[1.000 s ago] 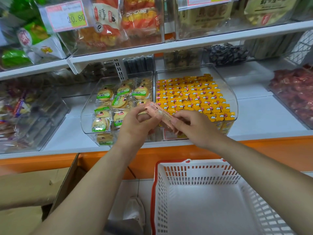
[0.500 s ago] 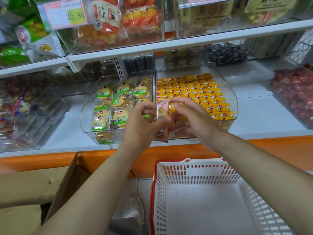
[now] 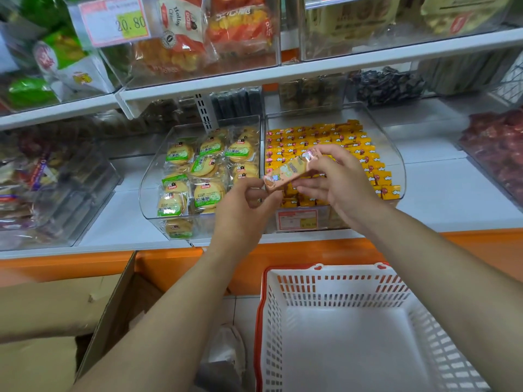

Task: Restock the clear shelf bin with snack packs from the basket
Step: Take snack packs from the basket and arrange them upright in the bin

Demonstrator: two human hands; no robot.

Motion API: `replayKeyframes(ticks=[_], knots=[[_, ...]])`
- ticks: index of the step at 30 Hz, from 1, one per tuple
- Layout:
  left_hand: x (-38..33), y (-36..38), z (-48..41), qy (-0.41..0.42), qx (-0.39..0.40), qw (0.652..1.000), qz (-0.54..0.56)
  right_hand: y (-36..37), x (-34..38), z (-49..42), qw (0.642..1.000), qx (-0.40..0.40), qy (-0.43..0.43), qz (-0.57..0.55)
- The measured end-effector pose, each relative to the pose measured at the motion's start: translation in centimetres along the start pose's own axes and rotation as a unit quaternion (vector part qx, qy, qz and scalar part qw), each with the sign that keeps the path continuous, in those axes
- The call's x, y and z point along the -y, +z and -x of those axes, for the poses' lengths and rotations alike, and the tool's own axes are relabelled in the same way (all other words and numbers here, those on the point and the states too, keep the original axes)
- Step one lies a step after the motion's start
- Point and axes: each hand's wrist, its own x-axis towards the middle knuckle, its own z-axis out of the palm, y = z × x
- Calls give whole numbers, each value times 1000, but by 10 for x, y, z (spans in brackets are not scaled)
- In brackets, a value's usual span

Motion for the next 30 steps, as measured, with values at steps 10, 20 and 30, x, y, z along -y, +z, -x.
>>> replayKeyframes(ticks=[10, 20, 30], knots=[[-15, -6, -3, -14, 8, 974, 227, -1, -2, 7, 961, 129, -58, 236], [35, -1, -9, 20, 3, 958, -287, 7, -17, -2, 972, -40, -120, 196], [48, 21, -5, 53, -63, 937, -338, 1, -21, -4, 933, -11, -183, 308]])
